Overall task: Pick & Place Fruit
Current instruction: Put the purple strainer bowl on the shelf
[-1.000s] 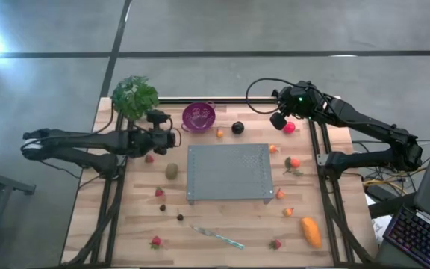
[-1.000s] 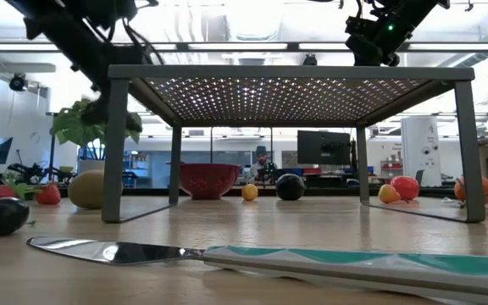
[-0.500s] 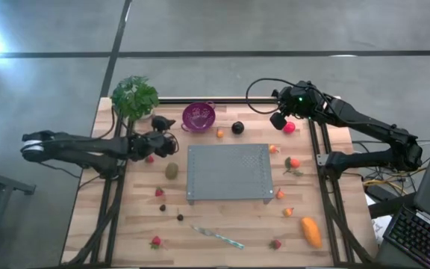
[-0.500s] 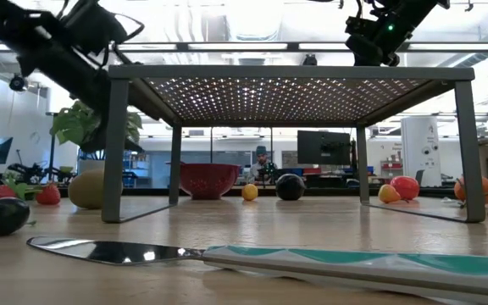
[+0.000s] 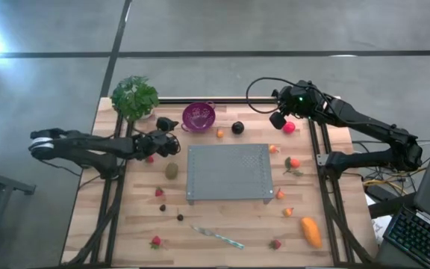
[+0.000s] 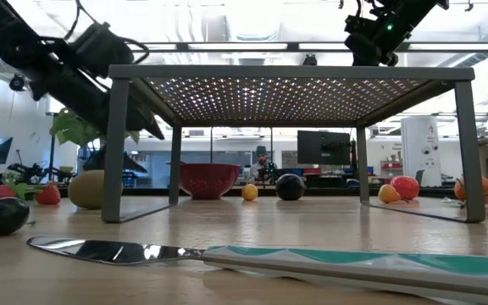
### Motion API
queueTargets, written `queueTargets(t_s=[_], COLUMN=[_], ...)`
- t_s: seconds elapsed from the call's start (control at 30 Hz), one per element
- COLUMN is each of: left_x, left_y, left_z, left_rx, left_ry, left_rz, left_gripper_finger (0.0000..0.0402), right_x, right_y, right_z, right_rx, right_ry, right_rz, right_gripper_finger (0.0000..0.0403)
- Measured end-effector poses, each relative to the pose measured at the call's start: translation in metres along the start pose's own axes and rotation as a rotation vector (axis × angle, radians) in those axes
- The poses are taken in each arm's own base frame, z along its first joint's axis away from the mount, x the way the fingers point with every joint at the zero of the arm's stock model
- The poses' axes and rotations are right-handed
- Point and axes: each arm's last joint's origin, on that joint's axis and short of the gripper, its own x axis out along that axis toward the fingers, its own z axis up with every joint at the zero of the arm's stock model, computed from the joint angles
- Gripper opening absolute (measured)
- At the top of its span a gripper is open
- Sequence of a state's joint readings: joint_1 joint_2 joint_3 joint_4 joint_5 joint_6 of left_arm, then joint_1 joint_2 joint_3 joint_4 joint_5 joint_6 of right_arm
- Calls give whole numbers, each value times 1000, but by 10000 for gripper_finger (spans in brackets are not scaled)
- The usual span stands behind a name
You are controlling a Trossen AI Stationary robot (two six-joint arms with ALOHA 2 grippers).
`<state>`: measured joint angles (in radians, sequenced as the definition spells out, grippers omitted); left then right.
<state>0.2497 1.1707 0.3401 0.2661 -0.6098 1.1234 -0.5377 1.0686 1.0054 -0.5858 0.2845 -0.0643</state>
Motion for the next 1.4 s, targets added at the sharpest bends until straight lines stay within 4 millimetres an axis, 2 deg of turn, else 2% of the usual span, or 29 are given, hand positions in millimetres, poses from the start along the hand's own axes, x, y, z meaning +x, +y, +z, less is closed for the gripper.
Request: queueTargets(t_s=[0.4, 0.83, 0.93, 1.13, 1.4], left_x=[24, 41, 45, 52, 51], left_y=[-9, -11, -10, -10, -8], left_z=[5, 7, 10, 15, 14], left_rx=[84, 76, 79, 77, 66], left_ry=[24, 18, 19, 53, 91], left_rz=[8, 50, 46, 46, 70], left_gripper_finger=[388, 380, 354, 275, 180], right_x=[0, 1, 1, 1, 2], right_y=[0, 0, 0, 0, 1], right_z=[0, -1, -1, -1, -4], right_rx=[-19, -27, -27, -27, -52], right_ry=[2, 2, 2, 4, 13], right_rz=[0, -2, -2, -2, -1], right_gripper_finger=[8, 8, 8, 8, 8])
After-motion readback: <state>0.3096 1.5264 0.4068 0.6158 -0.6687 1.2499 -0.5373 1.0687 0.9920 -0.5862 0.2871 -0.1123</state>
